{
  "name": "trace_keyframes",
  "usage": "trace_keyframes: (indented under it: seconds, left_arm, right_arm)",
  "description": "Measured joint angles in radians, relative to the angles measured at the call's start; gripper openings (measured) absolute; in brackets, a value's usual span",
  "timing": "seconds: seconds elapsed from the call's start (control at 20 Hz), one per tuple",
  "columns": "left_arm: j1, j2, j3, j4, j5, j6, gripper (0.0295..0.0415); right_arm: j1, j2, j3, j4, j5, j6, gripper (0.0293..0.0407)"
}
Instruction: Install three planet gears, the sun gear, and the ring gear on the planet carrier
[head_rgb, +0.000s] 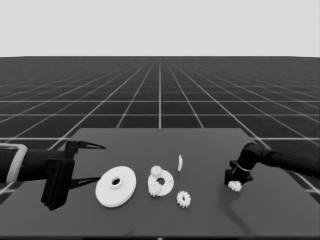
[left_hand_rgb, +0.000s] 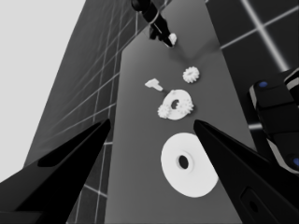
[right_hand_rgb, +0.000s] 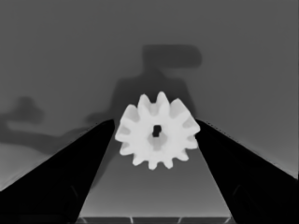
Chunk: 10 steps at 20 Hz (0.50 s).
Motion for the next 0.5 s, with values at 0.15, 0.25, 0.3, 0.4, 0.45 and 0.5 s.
trace_keyframes:
  seconds: [0.15, 0.25, 0.3, 0.4, 0.45, 0.5]
  left_arm:
    - [0.0, 0.0, 0.0, 0.0, 0.0, 0.0, 0.0385]
    - [0.0, 0.0, 0.0, 0.0, 0.0, 0.0, 0.0385]
    - [0.0, 0.0, 0.0, 0.0, 0.0, 0.0, 0.0385]
    - [0.0, 0.0, 0.0, 0.0, 0.0, 0.0, 0.0385]
    - [0.0, 0.0, 0.0, 0.0, 0.0, 0.0, 0.0385]
    - [0.0, 0.0, 0.0, 0.0, 0.0, 0.0, 0.0385]
  right_arm:
    - [0.0, 0.0, -0.001, 0.0, 0.001, 0.0, 0.0312]
    - [-0.001, 0.001, -0.002, -0.001, 0.001, 0.0, 0.0312]
    - [-0.001, 0.001, -0.002, -0.001, 0.001, 0.0, 0.0312]
    - [-0.001, 0.001, -0.002, -0.001, 0.001, 0.0, 0.0312]
    - [-0.001, 0.001, -0.002, -0.001, 0.001, 0.0, 0.0312]
    - [0.12, -0.08, 0.157, 0.088, -0.132, 0.043, 0.0312]
